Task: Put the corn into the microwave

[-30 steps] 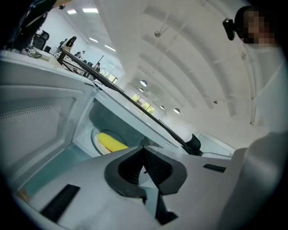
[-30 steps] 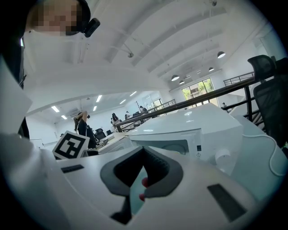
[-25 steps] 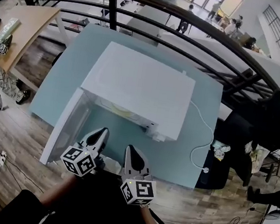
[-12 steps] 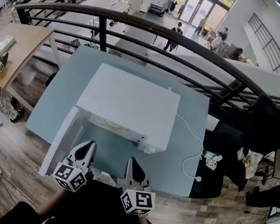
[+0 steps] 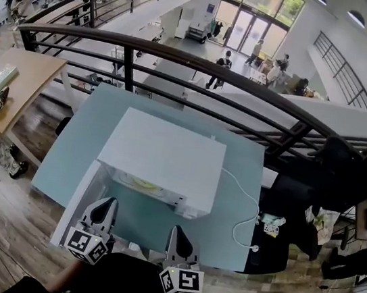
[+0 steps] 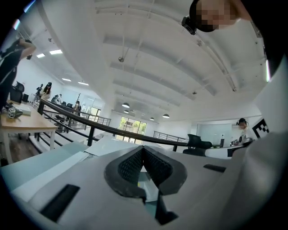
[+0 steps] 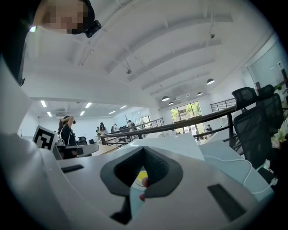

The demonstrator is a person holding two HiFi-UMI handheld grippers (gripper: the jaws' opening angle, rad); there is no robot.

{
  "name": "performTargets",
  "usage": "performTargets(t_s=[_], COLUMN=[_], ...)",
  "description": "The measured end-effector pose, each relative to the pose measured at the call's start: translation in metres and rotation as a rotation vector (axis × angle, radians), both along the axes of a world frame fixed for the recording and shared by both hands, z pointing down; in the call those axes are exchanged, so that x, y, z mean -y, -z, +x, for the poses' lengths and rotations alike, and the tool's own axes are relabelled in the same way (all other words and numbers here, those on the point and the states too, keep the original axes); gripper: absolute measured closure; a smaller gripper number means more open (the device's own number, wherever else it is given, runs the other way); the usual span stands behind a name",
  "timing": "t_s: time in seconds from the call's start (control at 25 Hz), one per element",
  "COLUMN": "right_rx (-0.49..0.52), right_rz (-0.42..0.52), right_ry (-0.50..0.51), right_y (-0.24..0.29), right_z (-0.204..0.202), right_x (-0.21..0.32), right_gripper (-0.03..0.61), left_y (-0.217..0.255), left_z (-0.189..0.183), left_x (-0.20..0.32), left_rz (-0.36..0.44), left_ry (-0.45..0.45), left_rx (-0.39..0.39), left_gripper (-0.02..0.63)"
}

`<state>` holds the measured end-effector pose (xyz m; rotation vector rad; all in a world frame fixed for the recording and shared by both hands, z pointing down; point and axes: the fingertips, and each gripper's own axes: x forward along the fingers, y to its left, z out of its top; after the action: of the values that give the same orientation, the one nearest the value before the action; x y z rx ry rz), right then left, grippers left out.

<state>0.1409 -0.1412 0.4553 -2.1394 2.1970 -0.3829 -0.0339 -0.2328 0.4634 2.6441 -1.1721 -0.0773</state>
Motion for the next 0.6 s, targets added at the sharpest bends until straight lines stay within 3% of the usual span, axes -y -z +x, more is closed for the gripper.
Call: performTargets(t_s=[0.32, 0.6], right_rx=[-0.037, -0.068], right_rz=[0.062, 0.127], right_ry=[0.034, 0.05], right_y=[0.012, 0.025], right_z=[-0.016, -0.026], right_x=[0.005, 0.006], right_gripper=[0.571, 0.571], left_y=[0.001, 0.005], left_z=[-0.018, -0.032], left_x=[0.0, -0.003], left_rz=[0.056, 0.056], left_ry=[0.052, 0.102], left_rx=[0.014, 0.001], left_gripper=[0.611, 0.611])
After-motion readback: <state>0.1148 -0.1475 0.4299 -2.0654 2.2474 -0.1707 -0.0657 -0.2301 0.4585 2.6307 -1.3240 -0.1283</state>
